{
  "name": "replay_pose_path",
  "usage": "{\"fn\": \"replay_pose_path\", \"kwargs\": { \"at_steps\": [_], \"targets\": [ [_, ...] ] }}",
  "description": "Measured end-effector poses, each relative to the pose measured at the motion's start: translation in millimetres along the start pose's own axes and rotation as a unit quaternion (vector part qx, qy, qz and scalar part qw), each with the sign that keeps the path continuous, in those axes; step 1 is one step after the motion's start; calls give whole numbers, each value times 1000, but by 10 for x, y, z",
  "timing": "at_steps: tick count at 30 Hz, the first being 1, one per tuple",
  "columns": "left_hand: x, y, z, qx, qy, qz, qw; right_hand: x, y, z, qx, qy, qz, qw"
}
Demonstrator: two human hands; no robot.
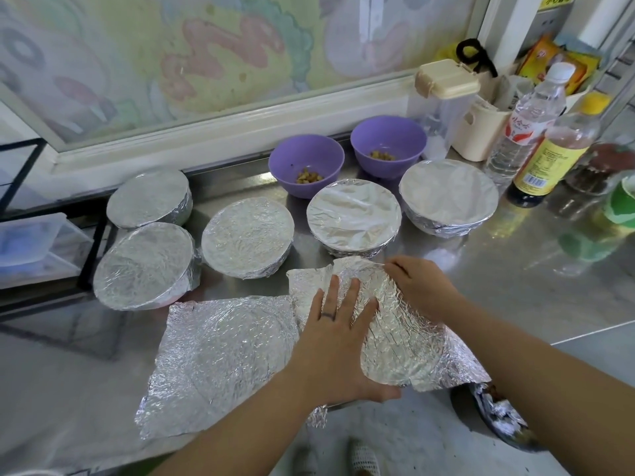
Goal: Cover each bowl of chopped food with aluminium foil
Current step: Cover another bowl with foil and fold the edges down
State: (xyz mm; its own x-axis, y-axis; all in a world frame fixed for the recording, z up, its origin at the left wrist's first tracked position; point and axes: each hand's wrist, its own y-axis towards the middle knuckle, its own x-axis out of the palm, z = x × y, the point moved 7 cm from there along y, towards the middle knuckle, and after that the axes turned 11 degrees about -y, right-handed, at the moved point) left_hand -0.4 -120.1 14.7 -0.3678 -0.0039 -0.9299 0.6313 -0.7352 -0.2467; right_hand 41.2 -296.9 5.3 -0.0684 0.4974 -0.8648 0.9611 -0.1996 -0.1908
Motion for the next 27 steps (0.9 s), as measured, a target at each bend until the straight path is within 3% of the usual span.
{"fn": "replay_pose_path", "kwargs": {
  "at_steps": [6,10,12,14,21,27],
  "targets": [
    [0,8,4,0,2,-6,1000,-18,21,-36,-22,-65,-64,996],
    [2,7,12,2,-1,-11,1000,-276,-143,-395,-162,-100,136,972],
    [-6,5,15,3,-5,-8,1000,-173,-110,-619,-231,-107,107,961],
    [-19,2,22,3,-10,-4,1000,-44,-14,-712,-244,-108,49,962],
    [-4,12,29,-9,-7,-9,1000,8,224,-691,-176,-56,-23,983],
    [2,14,33,-11,-9,-14,1000,75,266,-757,-171,-123,-77,975]
  ]
}}
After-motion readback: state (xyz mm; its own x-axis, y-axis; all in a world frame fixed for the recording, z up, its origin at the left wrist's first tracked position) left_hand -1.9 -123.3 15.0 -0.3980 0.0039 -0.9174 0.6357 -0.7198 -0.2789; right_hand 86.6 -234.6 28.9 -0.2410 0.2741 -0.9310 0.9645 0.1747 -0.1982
